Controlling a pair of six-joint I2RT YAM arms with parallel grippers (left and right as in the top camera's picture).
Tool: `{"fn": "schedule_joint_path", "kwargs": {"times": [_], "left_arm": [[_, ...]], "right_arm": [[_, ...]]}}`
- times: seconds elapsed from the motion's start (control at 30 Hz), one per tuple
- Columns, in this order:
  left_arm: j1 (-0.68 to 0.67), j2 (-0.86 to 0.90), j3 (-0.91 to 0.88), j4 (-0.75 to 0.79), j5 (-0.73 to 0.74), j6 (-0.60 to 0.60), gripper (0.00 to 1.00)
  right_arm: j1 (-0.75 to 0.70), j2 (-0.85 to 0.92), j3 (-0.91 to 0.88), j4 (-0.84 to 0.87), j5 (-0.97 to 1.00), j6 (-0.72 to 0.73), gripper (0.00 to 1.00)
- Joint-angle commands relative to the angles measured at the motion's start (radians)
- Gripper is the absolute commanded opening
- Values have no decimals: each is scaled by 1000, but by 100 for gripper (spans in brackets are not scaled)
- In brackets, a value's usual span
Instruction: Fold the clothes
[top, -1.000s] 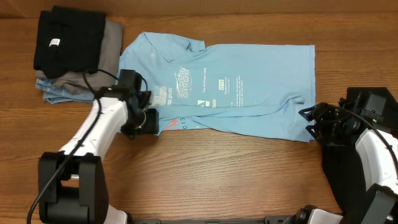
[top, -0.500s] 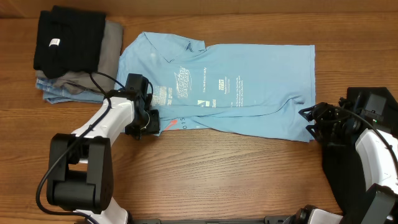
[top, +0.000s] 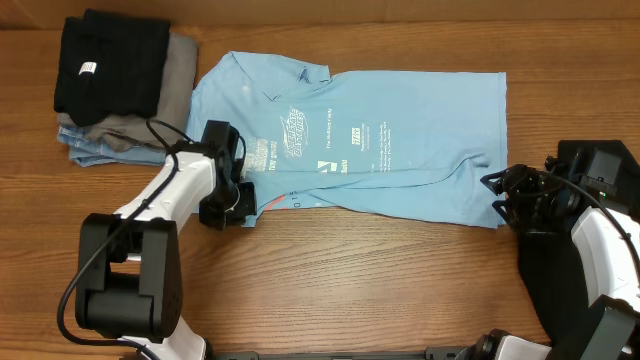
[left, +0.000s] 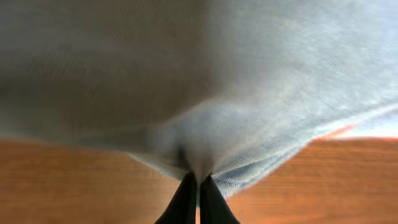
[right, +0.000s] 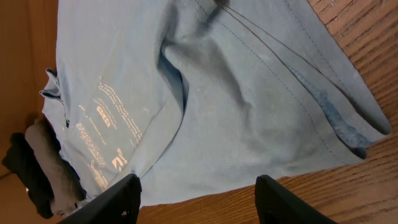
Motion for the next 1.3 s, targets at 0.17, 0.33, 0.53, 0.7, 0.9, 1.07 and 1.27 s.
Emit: {"fn": "schedule_joint_path", "kwargs": {"times": [0.17, 0.33, 0.53, 0.7, 0.9, 1.07, 1.27], "left_arm": [[-9, 12, 291, -44, 14, 69, 4], [-10, 19, 302, 93, 14, 70, 4], [-14, 58, 301, 200, 15, 80, 6], [-23, 108, 301, 266, 21, 80, 22], [-7, 110, 325, 183, 16, 82, 56], [9, 111, 344, 39, -17, 140, 50], [-2, 144, 303, 26, -216, 148, 47]], "right_arm": [[4, 3, 24, 26, -9, -6, 63], [4, 3, 24, 33, -9, -3, 63], [4, 3, 24, 33, -9, -3, 63], [4, 3, 24, 32, -9, -3, 63], [4, 3, 24, 32, -10, -3, 63], [4, 3, 24, 32, -10, -3, 63], [4, 3, 24, 34, -9, -3, 63]]}}
